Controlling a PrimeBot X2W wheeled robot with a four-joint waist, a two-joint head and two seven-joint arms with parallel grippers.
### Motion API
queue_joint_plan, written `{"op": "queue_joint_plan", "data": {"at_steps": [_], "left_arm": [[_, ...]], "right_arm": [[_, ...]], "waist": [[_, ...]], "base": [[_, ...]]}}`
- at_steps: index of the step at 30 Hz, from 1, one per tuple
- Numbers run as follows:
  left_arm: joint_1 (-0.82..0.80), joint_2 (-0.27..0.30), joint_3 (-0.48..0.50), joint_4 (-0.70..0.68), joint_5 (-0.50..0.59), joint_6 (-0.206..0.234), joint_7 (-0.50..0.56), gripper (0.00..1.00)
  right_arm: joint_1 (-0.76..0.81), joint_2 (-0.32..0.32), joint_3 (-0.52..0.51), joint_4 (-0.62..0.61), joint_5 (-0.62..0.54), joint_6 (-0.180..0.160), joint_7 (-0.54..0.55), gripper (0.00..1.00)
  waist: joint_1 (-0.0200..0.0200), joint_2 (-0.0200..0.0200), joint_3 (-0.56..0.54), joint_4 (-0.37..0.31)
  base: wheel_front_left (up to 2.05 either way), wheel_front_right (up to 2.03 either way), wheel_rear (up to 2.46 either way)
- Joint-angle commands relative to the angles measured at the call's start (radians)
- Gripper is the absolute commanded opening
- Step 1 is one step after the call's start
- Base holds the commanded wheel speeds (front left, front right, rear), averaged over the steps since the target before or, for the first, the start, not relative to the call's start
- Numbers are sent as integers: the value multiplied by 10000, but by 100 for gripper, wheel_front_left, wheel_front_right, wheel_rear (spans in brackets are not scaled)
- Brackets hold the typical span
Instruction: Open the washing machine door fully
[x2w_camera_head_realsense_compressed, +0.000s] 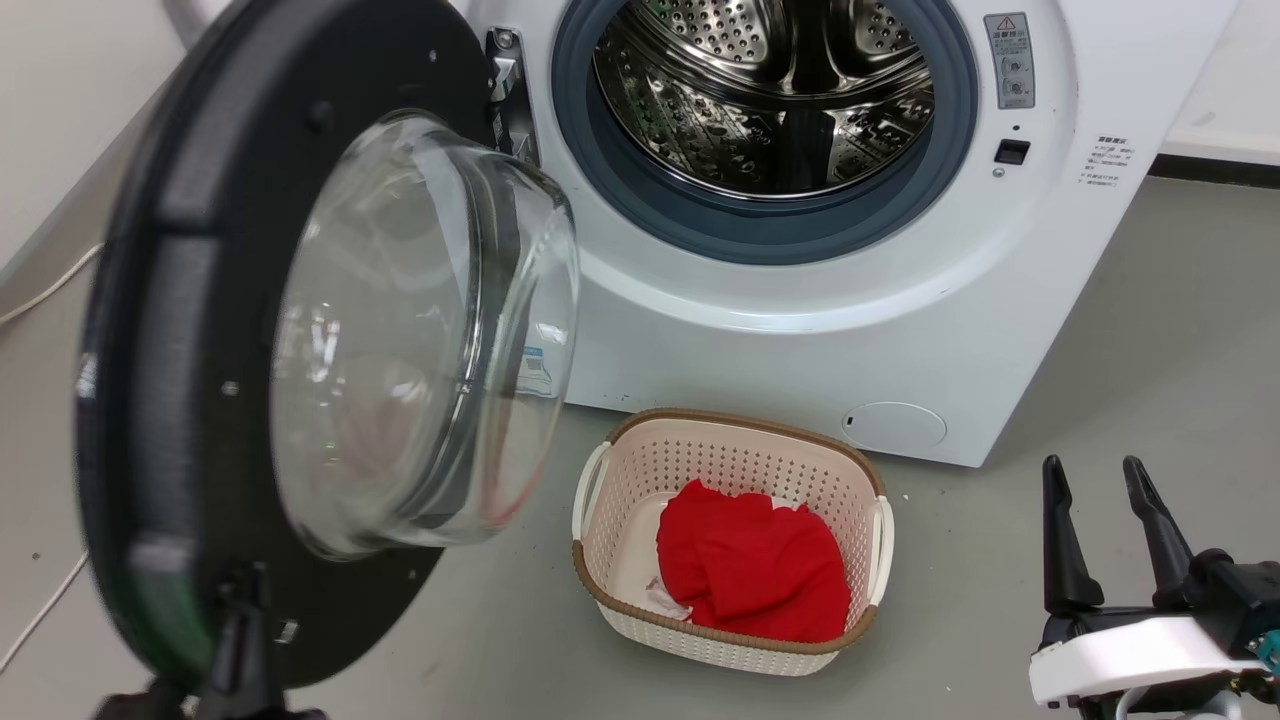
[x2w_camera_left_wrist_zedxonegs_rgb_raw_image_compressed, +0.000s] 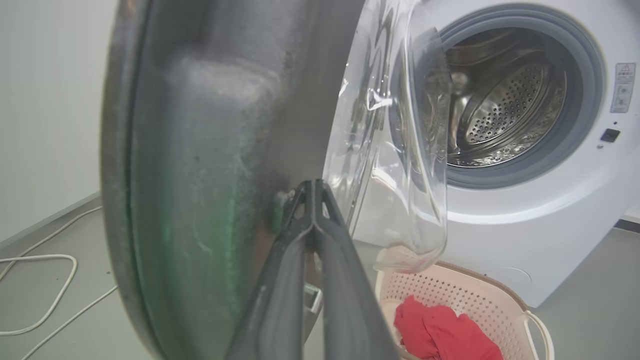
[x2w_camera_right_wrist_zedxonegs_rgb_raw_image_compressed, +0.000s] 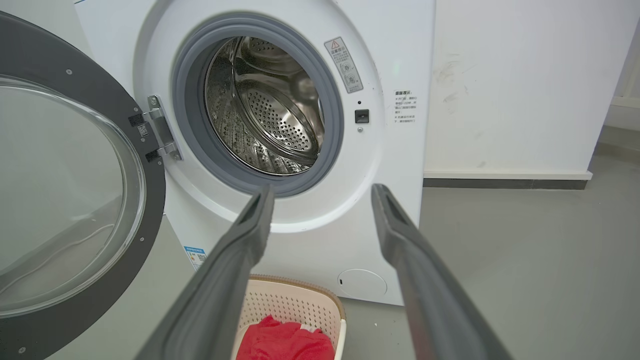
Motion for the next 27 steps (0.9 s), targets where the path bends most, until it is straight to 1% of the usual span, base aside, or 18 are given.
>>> {"op": "queue_joint_plan", "data": {"at_steps": [1, 3, 6, 11, 16, 22, 24, 27], "left_arm": [[-211, 111, 351, 126, -64, 31, -23, 0], [-365, 128, 761, 314, -115, 61, -22, 0], [-669, 287, 1435, 734, -168, -68, -24, 0], [-1228, 592, 2428, 1712, -139, -286, -23, 0], [-1799, 1001, 3382, 2495, -62, -354, -28, 0], [-2506, 1345, 4008, 3242, 138, -547, -23, 0], [-2635, 1454, 4218, 3493, 204, -678, -23, 0], [-2624, 1276, 4365, 3652, 357, -824, -23, 0]], "right_arm": [[-138, 18, 30, 27, -14, -7, -19, 100], [-173, 18, 94, 58, -23, -7, 22, 100], [-161, 18, 93, 98, 14, -7, 35, 100], [-206, 18, 135, 101, 51, -7, 59, 100], [-261, 17, 60, 46, 14, -7, 60, 100], [-342, 17, 2, 26, -12, -7, 66, 100], [-390, 17, 43, 42, 9, -7, 64, 100], [-407, 17, 68, 93, 58, -7, 55, 100]], "waist": [[0, 0, 7, -33], [0, 0, 32, -107], [0, 0, 53, -175], [0, 0, 136, -325], [0, 0, 268, -422], [0, 0, 395, -478], [0, 0, 411, -527], [0, 0, 376, -604]], "base": [[0, 0, 0], [0, 0, 0], [0, 0, 0], [0, 0, 0], [0, 0, 0], [0, 0, 0], [0, 0, 0], [0, 0, 0]]}}
